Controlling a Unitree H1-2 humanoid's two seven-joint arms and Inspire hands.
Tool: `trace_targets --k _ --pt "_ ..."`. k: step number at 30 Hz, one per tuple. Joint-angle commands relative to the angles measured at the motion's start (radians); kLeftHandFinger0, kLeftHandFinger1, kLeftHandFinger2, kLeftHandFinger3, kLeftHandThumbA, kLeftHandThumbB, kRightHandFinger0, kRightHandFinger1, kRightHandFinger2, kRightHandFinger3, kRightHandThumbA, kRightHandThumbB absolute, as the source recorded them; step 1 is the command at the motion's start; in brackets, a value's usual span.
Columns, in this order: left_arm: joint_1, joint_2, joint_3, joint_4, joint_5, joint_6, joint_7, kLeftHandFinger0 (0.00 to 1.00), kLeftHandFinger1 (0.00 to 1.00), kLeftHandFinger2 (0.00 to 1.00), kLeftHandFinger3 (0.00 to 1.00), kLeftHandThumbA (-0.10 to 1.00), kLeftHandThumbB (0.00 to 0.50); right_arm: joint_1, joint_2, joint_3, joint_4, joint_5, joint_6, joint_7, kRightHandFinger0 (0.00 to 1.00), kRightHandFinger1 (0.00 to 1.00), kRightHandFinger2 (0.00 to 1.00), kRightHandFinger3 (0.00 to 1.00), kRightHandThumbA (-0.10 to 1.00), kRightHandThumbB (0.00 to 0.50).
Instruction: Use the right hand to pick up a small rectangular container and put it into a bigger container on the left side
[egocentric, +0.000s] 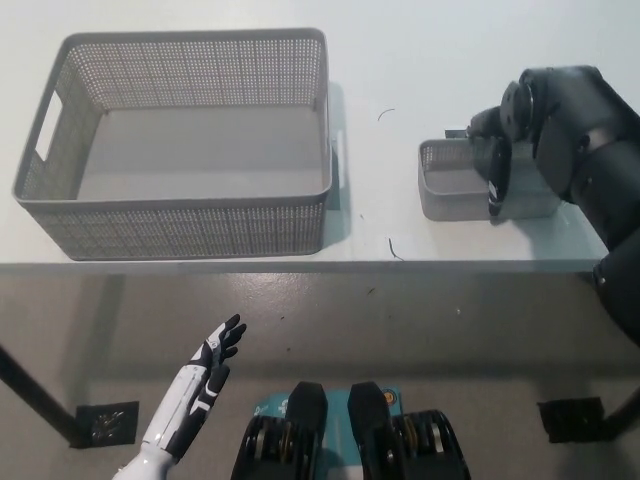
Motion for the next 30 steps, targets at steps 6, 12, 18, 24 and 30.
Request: trace_targets --k 6,12,18,24,30 --pt "-0.014 0.013 0.007 -0.027 -0.004 -0.043 -0.003 1.0 1.0 1.0 1.0 1.0 0.36 0.058 -0.024 -0.033 0.003 -0.017 -0.001 -0.334 1.0 1.0 1.0 1.0 0.8 0.363" --pt "-0.016 0.015 0.01 -0.022 -0.006 -0.044 -0.002 1.0 1.0 1.0 1.0 1.0 0.359 0.08 -0.059 -0.033 -0.02 -0.044 -0.117 -0.681 0.48 0.56 0.62 0.58 -0.1 0.221" --pt "-0.012 0.014 0.012 -0.019 0.002 -0.049 0.006 1.0 1.0 1.0 1.0 1.0 0.355 0.034 -0.078 -0.074 -0.038 -0.018 -0.169 -0.769 0.0 0.1 0.34 0.27 -0.1 0.206" --pt "-0.017 0.018 0.013 -0.018 -0.005 -0.045 0.0 1.0 1.0 1.0 1.0 1.0 0.353 -0.105 -0.128 -0.17 -0.085 0.035 -0.262 -0.816 0.21 0.7 1.0 1.0 -0.1 0.151" --pt "-0.029 0.023 0.012 -0.015 0.006 -0.043 0.0 1.0 1.0 1.0 1.0 1.0 0.352 -0.275 -0.154 -0.254 -0.188 0.047 -0.323 -0.802 0.0 0.22 0.5 0.62 -0.1 0.192"
